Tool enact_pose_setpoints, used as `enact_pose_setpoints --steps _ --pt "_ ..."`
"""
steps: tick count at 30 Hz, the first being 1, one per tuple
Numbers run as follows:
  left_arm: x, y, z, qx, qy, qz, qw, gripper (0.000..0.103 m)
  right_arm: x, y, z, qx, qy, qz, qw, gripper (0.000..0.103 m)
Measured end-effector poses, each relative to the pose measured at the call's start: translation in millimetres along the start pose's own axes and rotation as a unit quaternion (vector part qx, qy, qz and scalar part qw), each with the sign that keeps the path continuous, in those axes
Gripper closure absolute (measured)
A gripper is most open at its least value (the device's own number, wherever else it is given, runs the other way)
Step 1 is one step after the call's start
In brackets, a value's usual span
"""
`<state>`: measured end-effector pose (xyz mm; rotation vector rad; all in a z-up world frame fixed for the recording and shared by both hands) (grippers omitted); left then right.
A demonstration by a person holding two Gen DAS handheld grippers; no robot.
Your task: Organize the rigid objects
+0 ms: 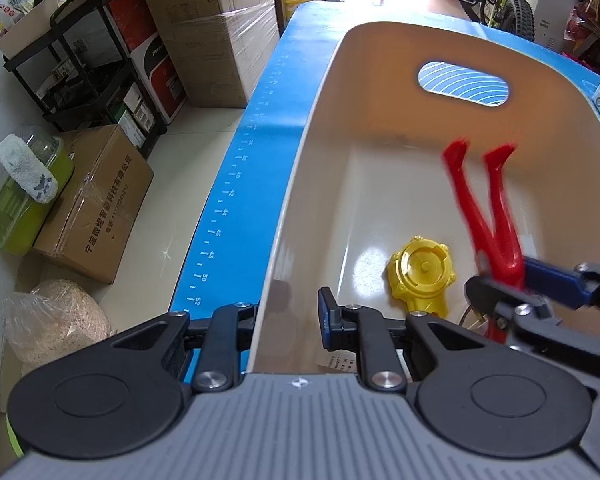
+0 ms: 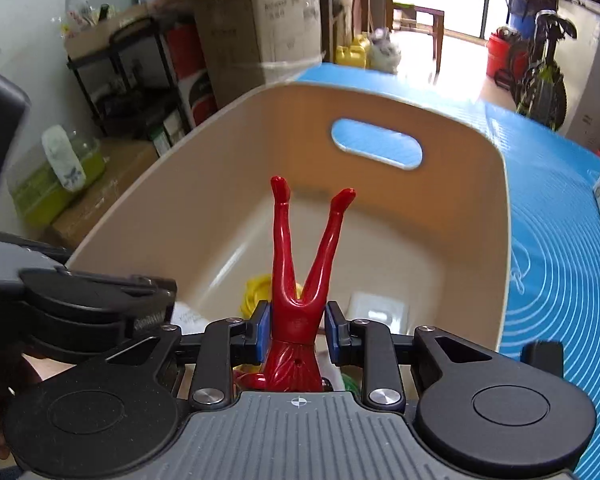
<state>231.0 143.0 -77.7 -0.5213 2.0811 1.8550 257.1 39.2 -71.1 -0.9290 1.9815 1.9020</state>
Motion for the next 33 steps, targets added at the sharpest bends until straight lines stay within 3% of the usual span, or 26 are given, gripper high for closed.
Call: enact_pose_setpoints --steps 2,5,13,15,16,21,23,33 --pt "0.6 -1.1 -0.9 -0.001 -0.001 0.001 1.0 0.08 -0.8 -1.8 -1.9 -0.001 -0.004 0.014 1.0 0.065" --pt "0.5 -0.8 0.2 0.0 0.001 0.001 1.0 0.08 -1.1 -3.9 -5.3 -0.011 -0.017 0.037 0.999 0.048" --pt "0.7 0.3 1.8 0.003 0.003 0.002 1.0 0.08 -3.0 18.5 -15.6 -0.004 0.001 -0.001 1.0 0.041" --pt "1.1 -0.3 2.4 0.002 0.004 0.003 1.0 0.08 -4.9 26.8 -23.3 0.011 -0.003 -0.018 1.0 0.021" --pt "1.1 0.0 1.8 0.002 0.003 0.003 1.0 0.08 -5.3 31.4 -28.5 0.004 -0.01 -0.027 1.0 0.018" --pt "0.6 -0.3 1.9 0.003 0.004 0.002 1.0 0.08 -8.5 48.5 -58.7 -0.012 -0.042 -0.052 0.998 0.017" --pt "0.6 -0.4 2.7 0.002 0.004 0.003 1.0 0.08 -6.7 55.0 -71.8 0.005 -0.046 -0.068 0.997 0.012" --pt "0.3 -0.5 3.6 0.002 0.003 0.003 1.0 0.08 15.0 53.6 -150.3 0.066 -0.082 -0.101 0.989 0.011"
Point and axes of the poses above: each gripper's, at about its wrist camera, not at the fingertips, and y roughly against the way its jaws point, z to its left, x to its underside, the point moved 4 cm from there along -y, roughly the way its jaws point, and after that the axes turned 15 degrees about x, right-handed, at the moved point
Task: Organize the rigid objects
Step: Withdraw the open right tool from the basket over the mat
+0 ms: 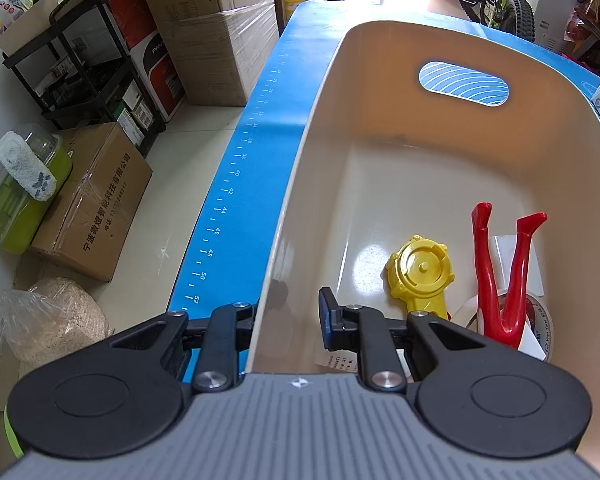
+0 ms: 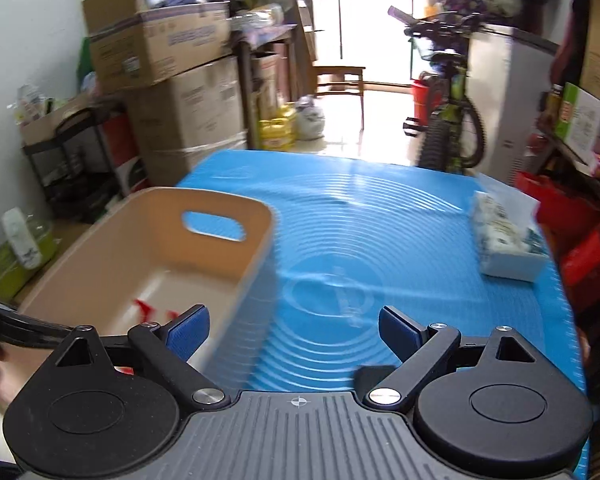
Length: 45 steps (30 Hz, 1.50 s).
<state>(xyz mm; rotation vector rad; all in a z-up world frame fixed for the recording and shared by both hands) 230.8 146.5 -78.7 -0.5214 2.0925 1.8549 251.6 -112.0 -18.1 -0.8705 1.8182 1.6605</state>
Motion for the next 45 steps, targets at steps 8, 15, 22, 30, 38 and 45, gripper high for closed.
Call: enact_pose_setpoints --steps 8,15,22,30,38,45 --pt "0.2 0.6 0.5 -0.001 0.0 -0.001 1.0 0.08 55.1 -44.1 -38.1 0.043 -0.001 0.005 0.999 0.011" --pt "0.3 0.5 0.4 -0.003 -0.001 0.0 1.0 0.08 95.0 -60.3 -37.2 0.047 0.018 0.021 0.999 0.016" --pt "0.3 0.5 0.4 -0.002 -0.001 0.0 1.0 0.08 109.1 -65.5 -41.8 0.051 0.016 0.032 0.998 0.028" --pt "0.3 0.5 0.3 -0.002 -0.001 0.0 1.0 0.08 116.5 -67.0 -37.6 0.05 0.021 0.034 0.998 0.038" --pt "0.3 0.6 0.5 -0.002 -0.001 0.0 1.0 0.08 118.1 -62.1 -32.8 0.043 0.017 0.025 0.999 0.05" --pt "0.3 0.7 0.8 -0.002 -0.001 0.0 1.0 0.08 115.5 -56.3 -30.9 0.04 0.016 0.006 0.999 0.05"
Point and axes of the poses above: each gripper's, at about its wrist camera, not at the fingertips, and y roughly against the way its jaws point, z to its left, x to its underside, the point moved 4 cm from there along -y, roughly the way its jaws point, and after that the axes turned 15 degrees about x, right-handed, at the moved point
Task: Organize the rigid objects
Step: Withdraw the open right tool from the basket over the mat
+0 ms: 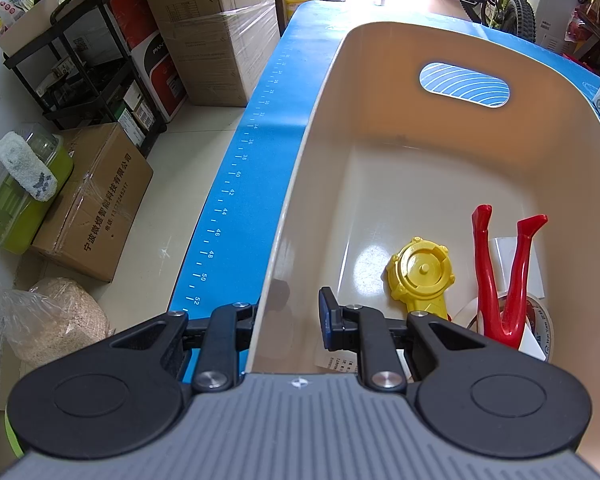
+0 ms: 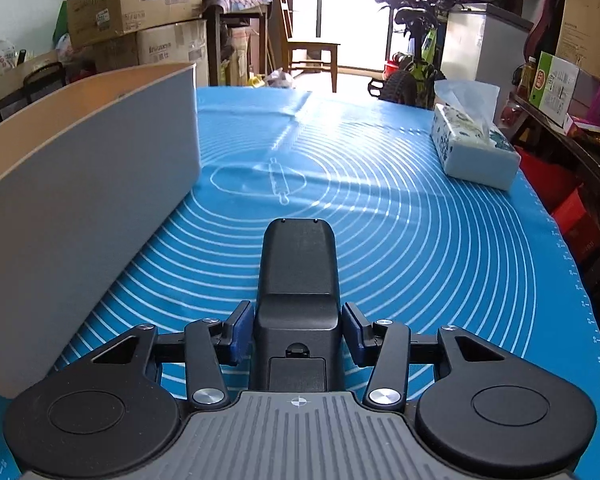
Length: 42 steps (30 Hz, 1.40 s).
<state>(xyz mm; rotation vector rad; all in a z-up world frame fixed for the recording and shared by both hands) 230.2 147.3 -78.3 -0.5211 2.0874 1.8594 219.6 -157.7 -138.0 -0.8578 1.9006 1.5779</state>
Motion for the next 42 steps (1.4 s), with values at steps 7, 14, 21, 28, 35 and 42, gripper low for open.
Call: enact_pose_setpoints --steps 7,14,21,28,35,42 --pt "-0.5 -0.5 -0.9 -0.001 0.0 0.0 1.0 0.08 -1.4 -0.2 -1.4 -0.002 -0.005 -0.005 1.0 0.05" --pt "-0.4 -0.3 -0.8 -0.001 0.0 0.0 1.0 0.08 4.0 -4.8 0.0 -0.001 0.002 0.01 1.0 0.049" --pt "-0.5 -0.3 -0.8 0.0 0.0 0.0 1.0 0.08 7.8 -1.4 -5.6 0.004 -0.005 0.023 1.0 0.043" --pt "-0.4 -0.7 -2.9 0.001 0.001 0.0 1.0 0.08 11.7 4.3 -3.5 0.004 0.003 0.022 1.0 0.05" --pt "-0.3 -0.8 -3.1 0.001 0.001 0.0 1.0 0.08 5.0 12.6 -2.4 0.007 0.002 0.0 1.0 0.05" --pt "-0.3 -0.7 -2.8 0.001 0.001 0.0 1.0 0.08 -24.3 36.9 -7.7 0.001 -0.027 -0.037 0.999 0.05"
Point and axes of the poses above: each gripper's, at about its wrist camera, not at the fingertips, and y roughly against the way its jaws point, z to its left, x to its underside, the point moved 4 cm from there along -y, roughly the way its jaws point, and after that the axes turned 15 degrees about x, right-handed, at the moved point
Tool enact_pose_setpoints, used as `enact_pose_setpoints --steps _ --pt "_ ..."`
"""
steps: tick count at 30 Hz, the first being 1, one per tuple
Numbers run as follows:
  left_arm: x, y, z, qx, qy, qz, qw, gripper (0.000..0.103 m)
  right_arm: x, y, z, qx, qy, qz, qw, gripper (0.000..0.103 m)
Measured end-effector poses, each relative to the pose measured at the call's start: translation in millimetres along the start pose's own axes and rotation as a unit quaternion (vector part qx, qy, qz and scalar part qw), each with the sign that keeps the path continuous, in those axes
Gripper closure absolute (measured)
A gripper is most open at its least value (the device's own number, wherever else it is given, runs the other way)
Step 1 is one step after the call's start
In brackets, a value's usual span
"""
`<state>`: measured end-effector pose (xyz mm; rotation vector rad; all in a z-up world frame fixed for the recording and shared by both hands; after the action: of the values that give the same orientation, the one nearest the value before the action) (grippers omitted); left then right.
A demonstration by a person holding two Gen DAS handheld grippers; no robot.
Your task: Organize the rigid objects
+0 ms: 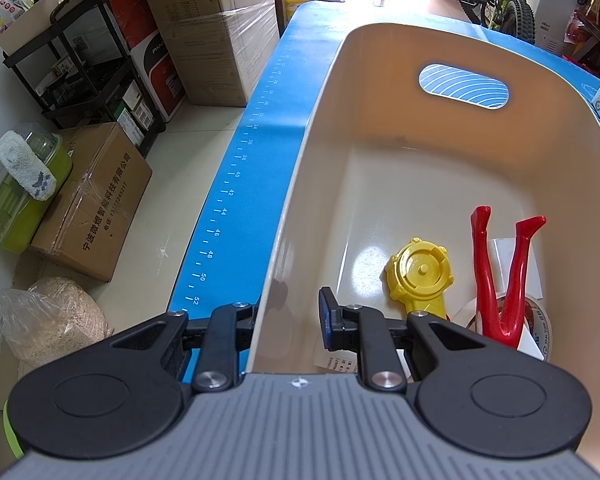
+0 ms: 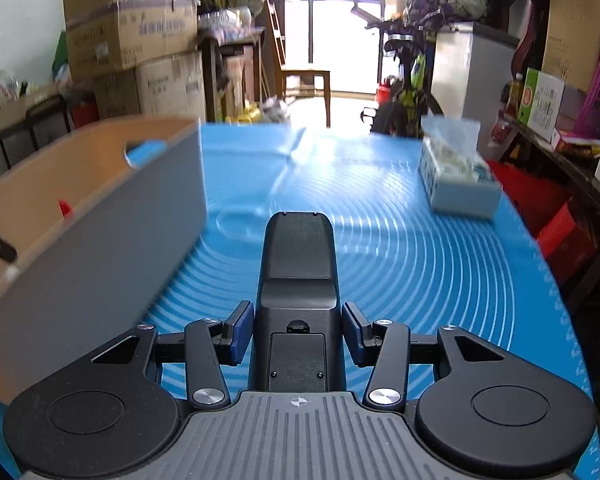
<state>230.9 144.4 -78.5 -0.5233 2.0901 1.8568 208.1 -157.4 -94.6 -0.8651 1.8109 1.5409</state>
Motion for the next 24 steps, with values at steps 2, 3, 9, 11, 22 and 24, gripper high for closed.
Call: enact_pose_setpoints --steps 2,3,9,11,22,24 --pt "0.0 0.0 0.1 0.0 0.0 0.0 1.0 0.08 -14.5 7.2 2.1 -0.006 -0.003 -0.013 1.0 0.05" --pt "0.0 0.0 0.0 0.0 0.001 0.0 1.0 0.08 -22.8 10.8 4.4 -0.008 -0.003 -0.02 1.0 0.05" --pt "-0.1 -0.2 -0.7 0.0 0.001 0.0 1.0 0.08 -78.1 32.9 37.1 -0.041 0.001 -0.061 0.997 0.05" --pt "-0.1 -0.1 -0.7 0.001 0.001 0.0 1.0 0.08 -92.4 37.5 54.7 -0.058 0.01 -0.069 0.996 0.05" --pt "-0.1 0.8 -2.0 0.007 0.003 -0.001 1.0 0.08 -103.1 29.6 143.3 -0.114 0.068 -0.037 0.99 0.05" --pt "-0.3 0.7 -1.0 0.008 0.003 -0.001 1.0 0.08 -98.1 26.1 152.0 -0.114 0.079 -0.022 0.99 0.05"
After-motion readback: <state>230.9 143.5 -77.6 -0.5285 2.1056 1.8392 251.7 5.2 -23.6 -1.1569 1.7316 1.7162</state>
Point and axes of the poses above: each gripper's, at about its wrist camera, not at the fingertips, and y roughly against the way its jaws point, z to its left, x to its underside, the point moved 4 cm from there along -y, roughly the way its jaws point, and after that the axes turned 15 degrees about x, right-handed, at the moved point
